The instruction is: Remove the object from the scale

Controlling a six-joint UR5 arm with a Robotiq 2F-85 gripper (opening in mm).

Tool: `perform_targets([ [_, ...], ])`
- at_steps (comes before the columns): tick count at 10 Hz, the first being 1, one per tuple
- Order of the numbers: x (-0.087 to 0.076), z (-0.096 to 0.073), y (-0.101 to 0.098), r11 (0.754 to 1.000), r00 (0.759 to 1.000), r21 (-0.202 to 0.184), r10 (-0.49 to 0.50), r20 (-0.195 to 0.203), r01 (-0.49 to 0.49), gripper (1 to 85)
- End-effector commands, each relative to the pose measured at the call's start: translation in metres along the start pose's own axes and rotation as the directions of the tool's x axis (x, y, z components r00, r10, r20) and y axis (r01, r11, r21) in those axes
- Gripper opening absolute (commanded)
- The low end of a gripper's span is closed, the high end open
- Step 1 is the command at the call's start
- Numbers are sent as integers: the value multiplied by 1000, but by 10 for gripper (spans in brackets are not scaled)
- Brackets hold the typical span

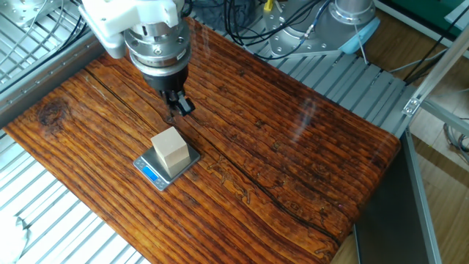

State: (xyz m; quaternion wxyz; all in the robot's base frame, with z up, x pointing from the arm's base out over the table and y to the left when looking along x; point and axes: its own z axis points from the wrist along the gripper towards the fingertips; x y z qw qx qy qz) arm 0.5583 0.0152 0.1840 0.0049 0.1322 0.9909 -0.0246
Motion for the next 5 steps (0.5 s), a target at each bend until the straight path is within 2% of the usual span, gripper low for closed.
perform_targets([
  [1, -23, 11, 5, 999, 999, -54, 0, 54, 3, 157],
  [3, -35, 31, -4, 998, 997, -61, -26, 69, 31, 240],
  [4, -38, 38, 0, 995, 996, -92, -43, 81, 50, 353],
  [5, -42, 43, 1, 992, 992, -99, -63, 108, 74, 517],
])
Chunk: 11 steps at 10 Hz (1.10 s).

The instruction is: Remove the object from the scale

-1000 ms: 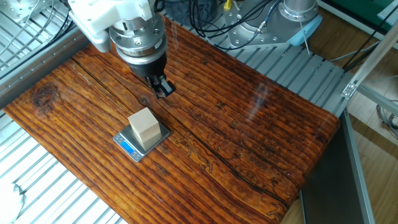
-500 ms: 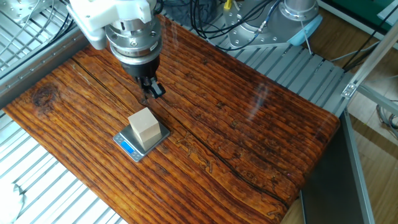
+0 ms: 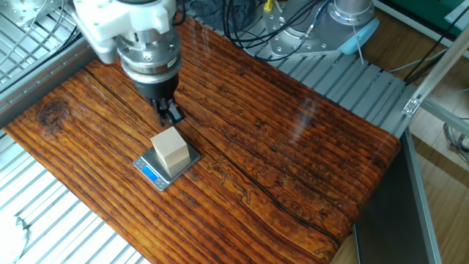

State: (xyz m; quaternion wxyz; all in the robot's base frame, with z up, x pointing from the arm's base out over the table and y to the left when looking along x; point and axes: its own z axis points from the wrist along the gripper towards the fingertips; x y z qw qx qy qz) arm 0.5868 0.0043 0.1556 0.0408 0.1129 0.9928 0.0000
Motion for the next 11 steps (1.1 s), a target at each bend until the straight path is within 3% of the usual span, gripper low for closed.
perform_targets([
  [1, -9, 20, 2, 998, 999, -50, -22, 41, 25, 587],
  [3, 3, 32, 5, 999, 1000, -46, -8, -2, 8, 630],
  [4, 4, 37, 3, 999, 1000, -46, -25, -3, 25, 647],
  [6, 4, 39, 2, 994, 996, -62, -92, 17, 93, 803],
  [7, 4, 39, -2, 992, 994, -53, -110, 19, 111, 850],
  [11, 4, 41, 0, 992, 994, -62, -109, 18, 110, 850],
])
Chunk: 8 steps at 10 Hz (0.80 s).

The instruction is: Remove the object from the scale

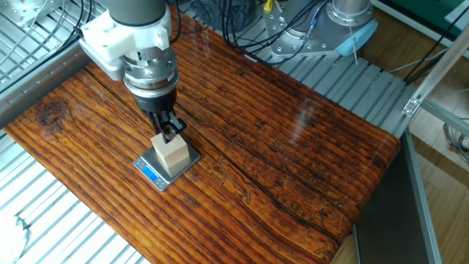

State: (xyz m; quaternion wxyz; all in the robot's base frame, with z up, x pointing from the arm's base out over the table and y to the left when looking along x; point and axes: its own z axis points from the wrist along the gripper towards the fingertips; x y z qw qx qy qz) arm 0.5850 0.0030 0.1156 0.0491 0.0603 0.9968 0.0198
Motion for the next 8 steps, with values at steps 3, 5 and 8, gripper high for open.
perform_targets([
  [3, 9, 9, 4, 999, 998, -19, 31, -52, -33, 850],
  [5, 8, 15, -4, 999, 998, 15, 38, -60, -37, 833],
  [8, 7, 27, -3, 999, 997, 20, 33, -65, -32, 793],
])
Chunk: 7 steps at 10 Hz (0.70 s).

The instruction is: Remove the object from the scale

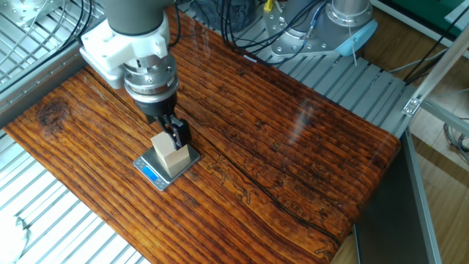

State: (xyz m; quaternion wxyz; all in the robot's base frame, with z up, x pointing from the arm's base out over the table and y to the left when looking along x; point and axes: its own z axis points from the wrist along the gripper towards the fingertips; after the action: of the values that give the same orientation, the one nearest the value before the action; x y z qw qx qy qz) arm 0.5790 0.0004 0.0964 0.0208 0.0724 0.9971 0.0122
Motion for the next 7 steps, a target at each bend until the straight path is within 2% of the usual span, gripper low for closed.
perform_targets([
  [1, -5, 18, 2, 1000, 1000, -13, -15, 8, 15, 790],
  [3, -10, 28, -2, 999, 998, -17, -45, 33, 46, 790],
  [7, -17, 40, -1, 998, 998, -21, -51, 48, 52, 790],
])
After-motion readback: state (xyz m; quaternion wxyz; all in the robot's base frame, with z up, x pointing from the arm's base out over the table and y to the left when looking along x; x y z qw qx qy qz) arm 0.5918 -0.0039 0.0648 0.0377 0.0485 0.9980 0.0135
